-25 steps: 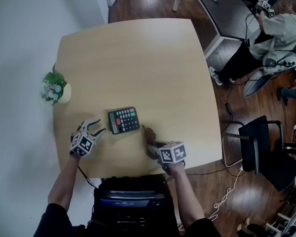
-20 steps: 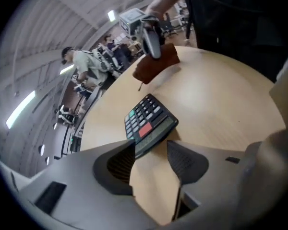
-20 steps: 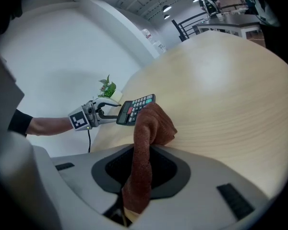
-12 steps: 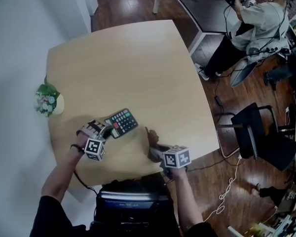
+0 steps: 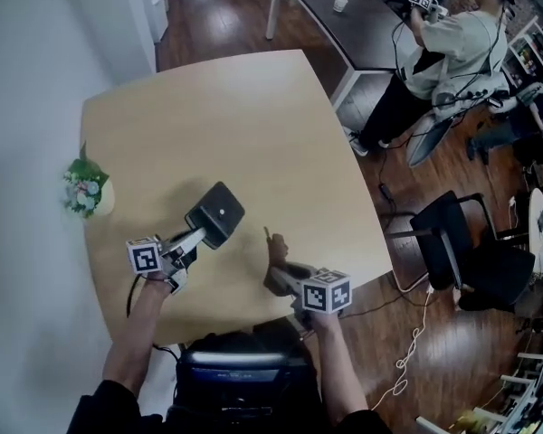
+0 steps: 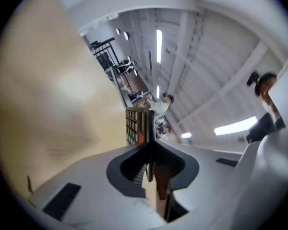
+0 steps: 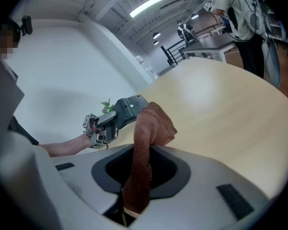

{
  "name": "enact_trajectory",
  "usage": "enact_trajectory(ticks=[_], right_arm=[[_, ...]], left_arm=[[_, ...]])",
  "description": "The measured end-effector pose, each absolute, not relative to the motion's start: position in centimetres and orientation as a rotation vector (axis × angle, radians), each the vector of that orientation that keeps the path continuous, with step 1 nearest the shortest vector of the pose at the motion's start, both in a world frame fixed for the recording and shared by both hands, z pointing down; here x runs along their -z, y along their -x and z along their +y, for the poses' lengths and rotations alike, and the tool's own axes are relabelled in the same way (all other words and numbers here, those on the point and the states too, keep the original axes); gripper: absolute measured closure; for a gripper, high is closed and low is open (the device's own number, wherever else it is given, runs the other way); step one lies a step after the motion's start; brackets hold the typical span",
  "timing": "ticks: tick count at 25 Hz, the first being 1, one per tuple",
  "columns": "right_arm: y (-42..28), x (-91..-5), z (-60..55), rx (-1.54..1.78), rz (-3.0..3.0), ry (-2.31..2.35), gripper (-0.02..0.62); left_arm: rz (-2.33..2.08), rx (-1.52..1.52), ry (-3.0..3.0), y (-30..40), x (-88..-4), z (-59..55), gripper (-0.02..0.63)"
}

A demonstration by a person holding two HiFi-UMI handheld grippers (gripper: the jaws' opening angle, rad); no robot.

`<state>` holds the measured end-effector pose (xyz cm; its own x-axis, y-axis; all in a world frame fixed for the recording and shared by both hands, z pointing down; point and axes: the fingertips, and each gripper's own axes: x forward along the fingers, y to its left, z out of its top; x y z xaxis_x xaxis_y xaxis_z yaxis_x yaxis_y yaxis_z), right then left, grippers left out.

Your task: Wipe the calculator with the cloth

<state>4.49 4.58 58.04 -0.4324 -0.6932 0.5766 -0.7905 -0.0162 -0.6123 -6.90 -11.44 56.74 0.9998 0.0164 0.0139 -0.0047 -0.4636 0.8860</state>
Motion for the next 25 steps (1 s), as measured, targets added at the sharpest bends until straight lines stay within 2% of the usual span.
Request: enact_trajectory(ticks=[3, 8, 12, 18, 22, 25], right_arm=[[-3.8, -55.0, 3.3, -1.294, -2.248, -1.566, 0.511], [0.7, -45.0, -0.9, -0.817, -2.6, -1.234, 0.511], [3.0, -43.1, -0.5, -0.604, -2.582, -0.907, 0.509], [-4.3, -45.3, 2.1, -0.654, -2.616, -0.906, 0.508], [-11.1, -49.4, 1.5, -0.622, -2.413, -1.131, 0.511], [-13.7, -48.2, 2.2, -0.617, -2.406, -1.248, 0.512]], left_arm=[[0.079, 0.163, -1.97, 8.1, -53.6, -9.5, 0.555], [0.092, 0.184, -2.118, 8.4, -50.3, -5.4, 0.554], [0.086, 0.229, -2.194, 7.2, -47.4, -1.2, 0.551], [0.07, 0.258, -2.263, 5.0, -45.8, 4.0, 0.54], [-0.015, 0.268, -2.235, 4.6, -46.7, 4.8, 0.547], [-0.046, 0.343, -2.195, 4.8, -46.3, 4.6, 0.552]])
